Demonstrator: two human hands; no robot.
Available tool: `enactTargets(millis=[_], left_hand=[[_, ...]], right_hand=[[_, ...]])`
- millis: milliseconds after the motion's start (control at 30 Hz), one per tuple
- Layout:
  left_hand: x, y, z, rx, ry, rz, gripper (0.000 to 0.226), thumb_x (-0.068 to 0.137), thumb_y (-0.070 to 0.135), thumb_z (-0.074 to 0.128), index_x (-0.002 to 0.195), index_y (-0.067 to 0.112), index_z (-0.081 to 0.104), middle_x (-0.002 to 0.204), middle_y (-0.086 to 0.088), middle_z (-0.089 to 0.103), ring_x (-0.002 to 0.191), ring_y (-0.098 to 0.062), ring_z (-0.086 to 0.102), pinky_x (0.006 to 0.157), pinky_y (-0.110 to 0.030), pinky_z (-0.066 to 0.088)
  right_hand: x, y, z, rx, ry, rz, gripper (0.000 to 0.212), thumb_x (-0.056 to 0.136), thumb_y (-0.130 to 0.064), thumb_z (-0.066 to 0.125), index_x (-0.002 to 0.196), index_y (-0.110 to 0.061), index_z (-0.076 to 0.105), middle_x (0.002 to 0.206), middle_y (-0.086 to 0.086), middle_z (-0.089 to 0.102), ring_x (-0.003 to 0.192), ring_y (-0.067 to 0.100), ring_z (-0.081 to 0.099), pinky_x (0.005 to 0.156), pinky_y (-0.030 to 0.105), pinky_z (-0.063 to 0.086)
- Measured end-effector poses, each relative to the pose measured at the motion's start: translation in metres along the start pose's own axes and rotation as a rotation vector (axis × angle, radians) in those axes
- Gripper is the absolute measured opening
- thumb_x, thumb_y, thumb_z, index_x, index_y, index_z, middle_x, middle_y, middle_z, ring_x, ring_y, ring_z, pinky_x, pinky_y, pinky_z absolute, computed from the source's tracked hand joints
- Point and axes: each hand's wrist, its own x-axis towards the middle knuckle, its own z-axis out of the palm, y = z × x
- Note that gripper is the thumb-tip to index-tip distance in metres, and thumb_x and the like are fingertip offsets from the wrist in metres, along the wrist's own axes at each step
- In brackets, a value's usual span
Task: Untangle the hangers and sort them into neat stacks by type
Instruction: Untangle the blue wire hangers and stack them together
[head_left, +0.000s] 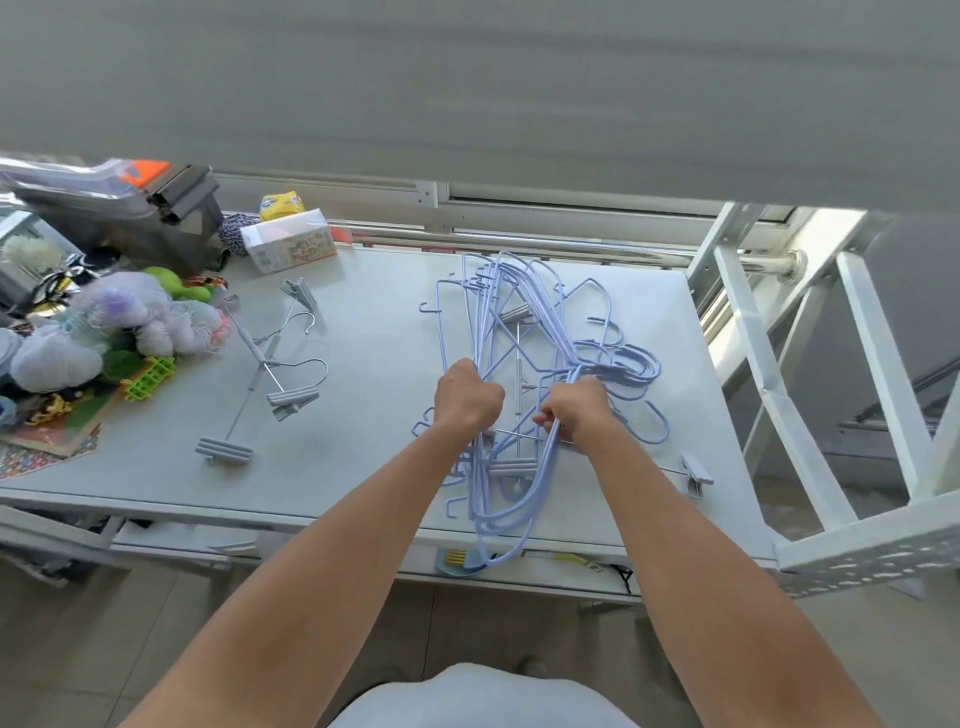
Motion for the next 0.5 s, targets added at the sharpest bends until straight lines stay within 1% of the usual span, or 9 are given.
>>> enactTargets(millis=[67, 133, 200, 233, 267, 333, 367, 433, 500], left_hand=[[0.002, 0.002, -0.002, 0.016, 0.014, 0.002, 0.015, 0.082, 0.017, 0.048, 0.070, 0.012, 0.041, 0.077, -0.008, 0.054, 0.075, -0.028, 0.055, 0.065, -0.032, 0.042], [0.007, 0.003, -0.007, 0.027, -0.015, 0.016, 0.019, 0.086, 0.009, 0.042, 0.069, 0.009, 0.051, 0.084, -0.013, 0.063, 0.078, -0.030, 0.050, 0.067, -0.031, 0.038], [0.010, -0.003, -0.011, -0.152, -0.082, 0.014, 0.031, 0.085, -0.001, 0.038, 0.076, 0.008, 0.065, 0.089, -0.012, 0.069, 0.087, -0.028, 0.058, 0.084, -0.033, 0.048], [0.010, -0.010, -0.013, -0.216, -0.130, 0.014, 0.036, 0.085, -0.006, 0.036, 0.084, 0.008, 0.070, 0.091, -0.010, 0.069, 0.092, -0.024, 0.060, 0.093, -0.034, 0.048], [0.008, -0.015, -0.015, -0.191, -0.186, 0.033, 0.040, 0.084, -0.009, 0.036, 0.096, 0.006, 0.072, 0.097, -0.008, 0.068, 0.098, -0.020, 0.060, 0.095, -0.031, 0.048], [0.005, -0.026, -0.014, -0.066, -0.308, 0.143, 0.038, 0.086, -0.004, 0.044, 0.112, 0.009, 0.069, 0.113, -0.005, 0.066, 0.108, -0.018, 0.059, 0.088, -0.021, 0.048], [0.001, -0.030, -0.012, 0.014, -0.361, 0.219, 0.033, 0.088, 0.006, 0.054, 0.118, 0.014, 0.067, 0.119, -0.004, 0.065, 0.112, -0.018, 0.058, 0.088, -0.021, 0.048], [0.000, -0.037, -0.005, 0.386, -0.363, 0.436, 0.041, 0.085, 0.037, 0.066, 0.125, 0.026, 0.063, 0.126, 0.004, 0.061, 0.123, -0.017, 0.046, 0.099, -0.034, 0.040], [-0.001, -0.040, 0.003, 0.707, -0.286, 0.655, 0.040, 0.084, 0.050, 0.062, 0.120, 0.033, 0.062, 0.122, 0.008, 0.058, 0.122, -0.019, 0.039, 0.097, -0.039, 0.031]], right_hand=[[0.005, 0.003, 0.003, 0.236, -0.014, 0.047, 0.020, 0.095, -0.005, 0.039, 0.076, -0.011, 0.044, 0.043, 0.007, 0.044, 0.023, 0.010, 0.040, 0.032, 0.014, 0.033], [0.007, 0.004, -0.003, 0.357, -0.019, 0.070, 0.021, 0.098, -0.015, 0.037, 0.078, -0.017, 0.043, 0.049, 0.001, 0.035, 0.022, 0.007, 0.027, 0.032, 0.011, 0.022], [0.013, 0.004, -0.015, 0.470, -0.068, 0.090, 0.027, 0.102, -0.020, 0.032, 0.076, -0.020, 0.041, 0.046, -0.003, 0.032, 0.024, 0.004, 0.022, 0.032, 0.009, 0.017], [0.014, 0.004, -0.022, 0.515, -0.107, 0.092, 0.031, 0.103, -0.019, 0.030, 0.074, -0.020, 0.040, 0.040, -0.006, 0.030, 0.024, 0.003, 0.020, 0.032, 0.008, 0.016], [0.015, 0.003, -0.029, 0.546, -0.142, 0.093, 0.034, 0.103, -0.018, 0.028, 0.071, -0.021, 0.038, 0.037, -0.008, 0.028, 0.024, 0.003, 0.019, 0.031, 0.007, 0.015], [0.015, 0.002, -0.039, 0.570, -0.209, 0.096, 0.036, 0.104, -0.017, 0.024, 0.070, -0.021, 0.036, 0.036, -0.010, 0.025, 0.024, 0.001, 0.017, 0.031, 0.007, 0.013], [0.015, 0.002, -0.044, 0.582, -0.249, 0.101, 0.037, 0.106, -0.019, 0.023, 0.071, -0.020, 0.036, 0.037, -0.010, 0.025, 0.024, 0.001, 0.018, 0.030, 0.008, 0.013], [0.015, 0.002, -0.050, 0.610, -0.312, 0.104, 0.037, 0.107, -0.024, 0.023, 0.073, -0.019, 0.037, 0.038, -0.010, 0.026, 0.024, 0.001, 0.020, 0.031, 0.008, 0.013], [0.015, 0.000, -0.051, 0.606, -0.351, 0.099, 0.037, 0.107, -0.026, 0.024, 0.073, -0.019, 0.038, 0.039, -0.010, 0.026, 0.025, 0.000, 0.020, 0.031, 0.009, 0.013]])
